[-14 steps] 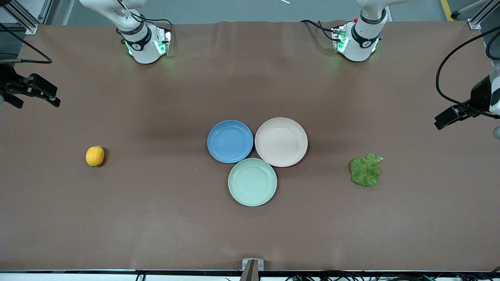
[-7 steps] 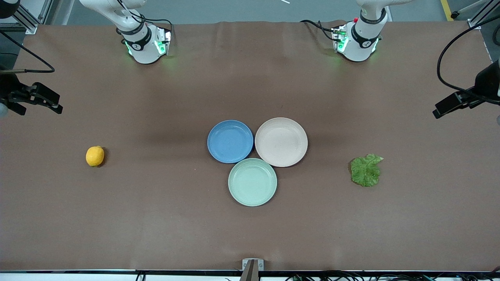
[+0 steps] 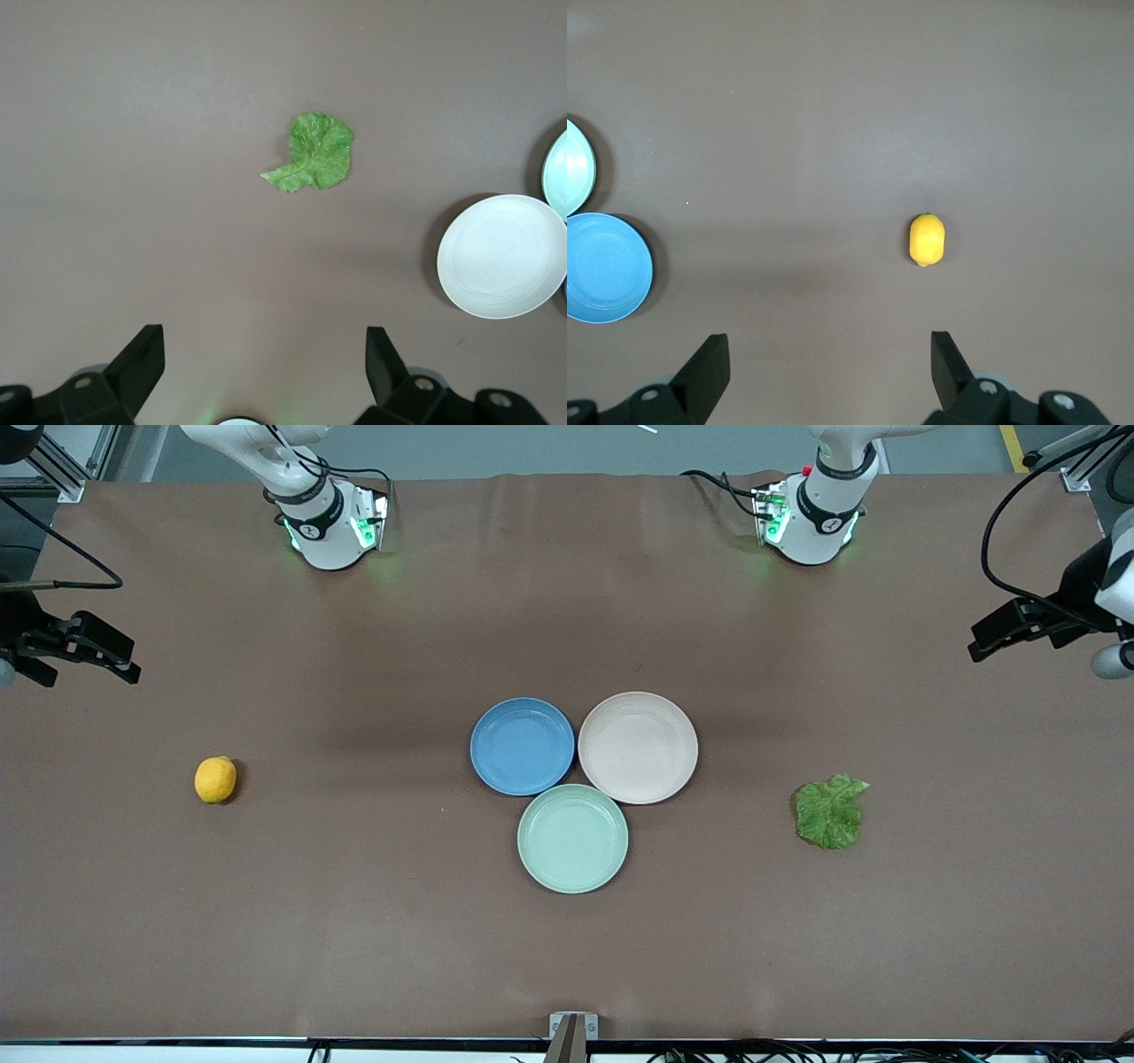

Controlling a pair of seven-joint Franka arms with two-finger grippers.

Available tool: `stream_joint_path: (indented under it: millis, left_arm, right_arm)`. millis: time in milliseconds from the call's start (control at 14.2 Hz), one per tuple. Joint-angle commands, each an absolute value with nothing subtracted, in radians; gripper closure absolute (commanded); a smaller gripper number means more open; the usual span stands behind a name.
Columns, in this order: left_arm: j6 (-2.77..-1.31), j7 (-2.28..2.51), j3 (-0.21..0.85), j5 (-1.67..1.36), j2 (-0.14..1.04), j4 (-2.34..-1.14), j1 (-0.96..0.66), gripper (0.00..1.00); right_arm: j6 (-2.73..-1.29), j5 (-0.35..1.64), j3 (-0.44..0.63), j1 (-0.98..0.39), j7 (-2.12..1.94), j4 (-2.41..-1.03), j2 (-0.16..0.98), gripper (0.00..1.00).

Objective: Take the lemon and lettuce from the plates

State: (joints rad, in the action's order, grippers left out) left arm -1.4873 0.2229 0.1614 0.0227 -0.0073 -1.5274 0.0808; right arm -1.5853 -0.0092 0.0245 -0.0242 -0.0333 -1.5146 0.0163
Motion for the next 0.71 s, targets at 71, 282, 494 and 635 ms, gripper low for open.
stream_joint_path:
  millis: [71,282,494,635]
  left_arm:
    - [-1.557,0.204,0.16,0.008,-0.118,-1.669,0.074,0.0]
    - [-1.551,0.204,0.166,0.008,-0.12,-1.661,0.058,0.0]
    - [-1.551,0.201,0.167,0.011,-0.117,-1.651,0.06,0.0]
    - [-1.545,0.198,0.167,0.009,-0.106,-1.631,0.06,0.0]
  right_arm:
    - [-1.585,-0.009,0.023,-0.025,-0.034,-1.5,0.023,0.0]
    - [-1.585,-0.011,0.023,-0.025,-0.034,-1.5,0.023,0.0]
    - [-1.586,-0.011,0.023,-0.025,-0.034,-1.5,0.023,0.0]
    - [-1.586,-0.011,0.023,-0.025,-0.034,-1.5,0.023,0.0]
